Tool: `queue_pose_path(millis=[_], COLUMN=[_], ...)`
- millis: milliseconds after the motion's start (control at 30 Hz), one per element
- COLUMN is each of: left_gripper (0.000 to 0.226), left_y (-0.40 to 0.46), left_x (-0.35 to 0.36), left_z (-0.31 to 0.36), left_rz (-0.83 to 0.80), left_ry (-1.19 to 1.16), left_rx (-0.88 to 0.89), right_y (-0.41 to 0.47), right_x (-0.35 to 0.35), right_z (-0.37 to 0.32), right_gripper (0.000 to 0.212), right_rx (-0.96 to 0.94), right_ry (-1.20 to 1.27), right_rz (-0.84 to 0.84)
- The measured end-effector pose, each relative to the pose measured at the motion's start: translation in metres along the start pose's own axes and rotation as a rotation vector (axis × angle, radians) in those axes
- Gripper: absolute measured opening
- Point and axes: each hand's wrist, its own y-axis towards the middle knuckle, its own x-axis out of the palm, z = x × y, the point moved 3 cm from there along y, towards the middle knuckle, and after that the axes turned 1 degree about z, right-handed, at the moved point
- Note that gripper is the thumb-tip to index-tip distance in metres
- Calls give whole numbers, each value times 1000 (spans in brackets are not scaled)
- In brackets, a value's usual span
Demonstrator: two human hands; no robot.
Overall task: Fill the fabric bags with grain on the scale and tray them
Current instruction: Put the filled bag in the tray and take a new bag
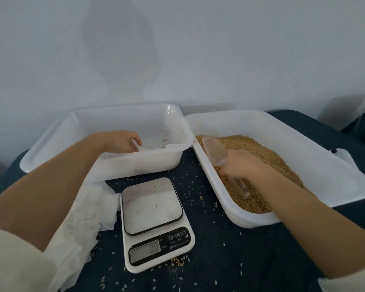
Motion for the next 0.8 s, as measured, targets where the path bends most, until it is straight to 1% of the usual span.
queue_pose_path(millis=[67, 133, 233, 300, 400, 467, 567, 633, 700, 800], left_gripper=[30, 32, 30, 28, 27, 26, 28, 31, 34, 41], left_y=[-5, -21, -47, -71, -111, -136, -170, -188, -201, -212], left_x=[-3, -7, -14, -17, -17, -12, 1, 16, 35, 66], left_z=[-2, -7, -13, -17, -20, -23, -30, -36, -42, -54], left_rz=[60, 161, 350, 465, 586, 644, 697, 690, 674, 603], left_ry=[-89, -138, -198, -236, -244, -191, -76, -33, 19, 96], left_rx=[-2, 13, 40, 63, 104, 111, 83, 60, 30, -47], right_y=[-1, -3, -8, -13, -21, -30, -51, -68, -87, -104], right_x=[-3, -6, -13, -18, -30, -38, -46, -46, -38, -11], right_z=[-1, -7, -13, -17, -25, -34, -61, -88, -117, -159], right_gripper=[22, 28, 42, 44, 50, 53, 55, 51, 45, 41], right_rx=[6, -3, -21, -44, -73, -114, -260, -395, -525, -676], right_ry=[-4, -13, -39, -38, -28, 15, 182, 269, 337, 353], right_rz=[8, 32, 74, 101, 170, 260, 378, 412, 381, 219])
